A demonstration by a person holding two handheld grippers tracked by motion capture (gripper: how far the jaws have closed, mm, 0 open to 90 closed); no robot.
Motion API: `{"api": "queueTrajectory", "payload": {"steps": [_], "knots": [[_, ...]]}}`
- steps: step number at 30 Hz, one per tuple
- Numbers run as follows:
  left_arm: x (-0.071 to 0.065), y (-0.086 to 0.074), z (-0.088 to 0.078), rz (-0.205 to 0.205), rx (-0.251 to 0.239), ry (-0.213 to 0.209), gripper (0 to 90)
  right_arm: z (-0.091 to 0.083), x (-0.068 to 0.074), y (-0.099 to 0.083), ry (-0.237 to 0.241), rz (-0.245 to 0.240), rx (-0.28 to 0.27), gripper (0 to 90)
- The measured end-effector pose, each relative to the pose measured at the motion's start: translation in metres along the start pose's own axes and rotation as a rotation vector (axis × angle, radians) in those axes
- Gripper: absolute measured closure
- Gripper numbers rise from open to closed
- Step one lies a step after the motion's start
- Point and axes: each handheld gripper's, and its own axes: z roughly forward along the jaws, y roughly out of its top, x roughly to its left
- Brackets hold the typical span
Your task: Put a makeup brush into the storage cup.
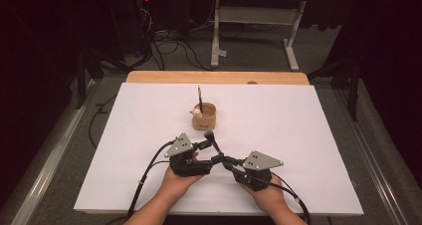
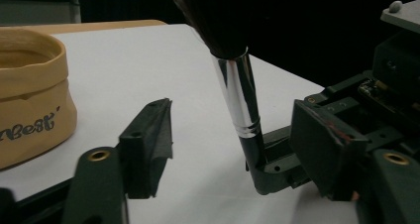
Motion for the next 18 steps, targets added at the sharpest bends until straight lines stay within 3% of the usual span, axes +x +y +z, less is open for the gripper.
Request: {"api": "queueTrajectory", "payload": {"steps": [9,18], "knots": [[0.0031,-0.0017,-0.0004,-0.035,-0.016,-0.052,54.1,0.0005,0.0,-0.0002,0.003,-0.006,0.001,81.7],[0.0042,-0.0021,-0.0007,-0.043,-0.018,-0.069,65.1,0.0004,0.0006,-0.0001,0.006,-0.008,0.01,81.8]]}}
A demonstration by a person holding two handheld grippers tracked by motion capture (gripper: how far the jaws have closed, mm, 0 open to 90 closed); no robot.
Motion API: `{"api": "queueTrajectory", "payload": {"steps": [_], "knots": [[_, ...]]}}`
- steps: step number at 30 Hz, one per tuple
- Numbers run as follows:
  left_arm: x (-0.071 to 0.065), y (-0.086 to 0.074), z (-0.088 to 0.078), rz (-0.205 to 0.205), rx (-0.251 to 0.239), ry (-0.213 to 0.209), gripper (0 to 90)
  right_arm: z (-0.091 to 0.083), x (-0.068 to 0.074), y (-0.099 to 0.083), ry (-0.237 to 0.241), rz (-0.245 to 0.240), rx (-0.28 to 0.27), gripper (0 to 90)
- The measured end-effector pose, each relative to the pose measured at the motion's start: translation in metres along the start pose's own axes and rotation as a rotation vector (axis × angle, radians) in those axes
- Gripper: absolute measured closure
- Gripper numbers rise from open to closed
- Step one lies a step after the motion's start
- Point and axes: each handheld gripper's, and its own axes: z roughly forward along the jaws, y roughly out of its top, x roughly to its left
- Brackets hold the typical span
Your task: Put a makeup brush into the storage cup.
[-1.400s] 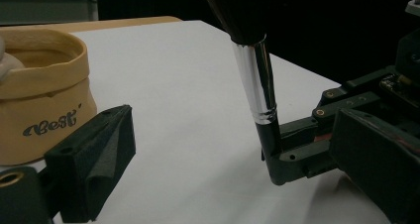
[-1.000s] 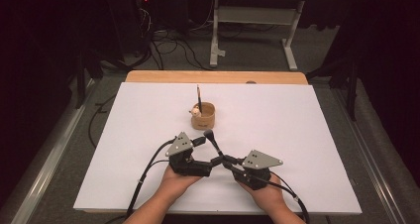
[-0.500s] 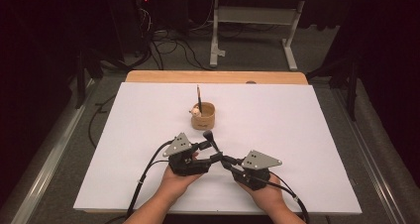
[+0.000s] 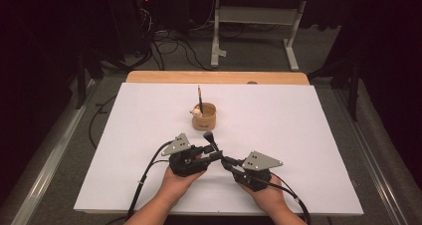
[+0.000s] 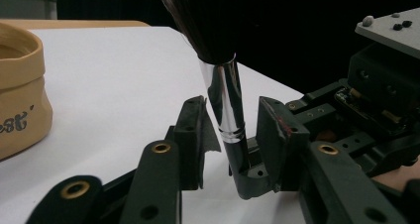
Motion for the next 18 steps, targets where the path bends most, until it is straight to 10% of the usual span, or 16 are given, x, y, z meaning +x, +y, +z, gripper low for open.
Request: {"api": "queueTrajectory", "payload": {"steps": [18], "knots": [[0.0002,0.0,-0.0006,-0.005,-0.011,-0.02,75.0,0.0004,0.0019,0.0001,0.004,0.001,-0.003,81.7]]}}
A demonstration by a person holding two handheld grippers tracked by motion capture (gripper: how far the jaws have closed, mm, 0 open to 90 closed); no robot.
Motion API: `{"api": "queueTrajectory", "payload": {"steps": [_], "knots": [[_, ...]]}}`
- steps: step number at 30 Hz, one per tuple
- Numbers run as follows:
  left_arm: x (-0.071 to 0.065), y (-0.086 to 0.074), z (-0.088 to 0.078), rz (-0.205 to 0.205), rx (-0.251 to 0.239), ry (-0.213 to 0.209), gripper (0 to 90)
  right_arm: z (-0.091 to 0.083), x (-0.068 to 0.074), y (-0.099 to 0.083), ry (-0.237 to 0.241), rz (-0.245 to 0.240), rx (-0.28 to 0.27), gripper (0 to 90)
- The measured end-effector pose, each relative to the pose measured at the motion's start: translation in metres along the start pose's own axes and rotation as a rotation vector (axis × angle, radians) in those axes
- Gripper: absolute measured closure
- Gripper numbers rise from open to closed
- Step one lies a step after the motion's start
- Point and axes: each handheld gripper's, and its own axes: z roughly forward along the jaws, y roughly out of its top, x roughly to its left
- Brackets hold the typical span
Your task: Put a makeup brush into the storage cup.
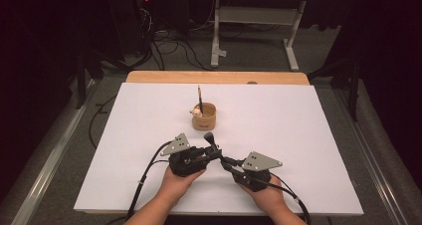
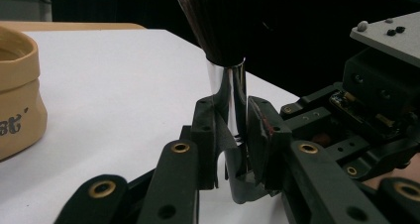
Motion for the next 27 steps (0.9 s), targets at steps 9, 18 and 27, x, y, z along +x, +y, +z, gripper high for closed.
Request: {"api": "queueTrajectory", "payload": {"steps": [9,18,27], "knots": [[-0.0002,-0.0003,0.0004,0.0,-0.002,-0.015,77.1,0.0006,0.0001,-0.0001,-0.001,-0.011,0.002,81.7],[-0.0003,-0.0003,0.0003,-0.004,-0.005,-0.025,77.7,0.0005,0.0005,-0.0002,-0.002,-0.008,0.005,81.5],[-0.0011,-0.0007,0.0006,0.003,0.0,-0.023,77.9,0.0015,0.0001,-0.0006,0.002,-0.004,0.006,79.8]]}}
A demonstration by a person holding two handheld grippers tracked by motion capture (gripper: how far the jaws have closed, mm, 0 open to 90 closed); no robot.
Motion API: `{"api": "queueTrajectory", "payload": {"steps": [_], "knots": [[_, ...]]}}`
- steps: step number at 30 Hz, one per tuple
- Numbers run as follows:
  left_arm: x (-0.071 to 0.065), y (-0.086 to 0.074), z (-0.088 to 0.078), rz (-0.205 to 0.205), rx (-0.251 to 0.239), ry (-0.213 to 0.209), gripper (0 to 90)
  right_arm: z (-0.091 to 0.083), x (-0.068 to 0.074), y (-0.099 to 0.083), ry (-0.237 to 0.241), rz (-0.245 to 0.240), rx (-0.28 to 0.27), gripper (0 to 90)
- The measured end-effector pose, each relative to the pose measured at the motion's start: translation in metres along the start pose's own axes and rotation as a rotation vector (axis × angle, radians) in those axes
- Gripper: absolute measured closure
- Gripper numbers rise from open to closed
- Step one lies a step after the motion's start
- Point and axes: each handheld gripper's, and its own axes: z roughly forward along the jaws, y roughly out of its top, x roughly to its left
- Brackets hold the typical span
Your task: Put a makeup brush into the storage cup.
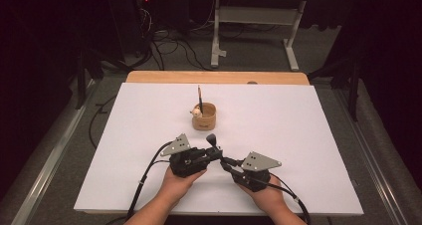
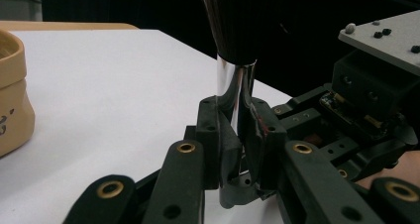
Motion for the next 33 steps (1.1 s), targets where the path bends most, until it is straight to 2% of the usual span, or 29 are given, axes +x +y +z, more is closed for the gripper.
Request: {"api": "queueTrajectory", "payload": {"steps": [9,26,33], "knots": [[0.0006,0.0011,-0.0017,0.002,-0.009,0.008,77.9,0.0008,-0.0003,-0.0002,0.009,0.005,0.002,72.1],[0.0022,0.0027,-0.0045,0.005,-0.004,0.034,77.9,-0.0003,-0.0023,0.0004,0.004,0.024,0.005,65.3],[0.0032,0.0051,-0.0083,0.007,-0.016,0.049,77.9,-0.0014,-0.0036,0.0009,0.006,0.03,-0.004,62.3]]}}
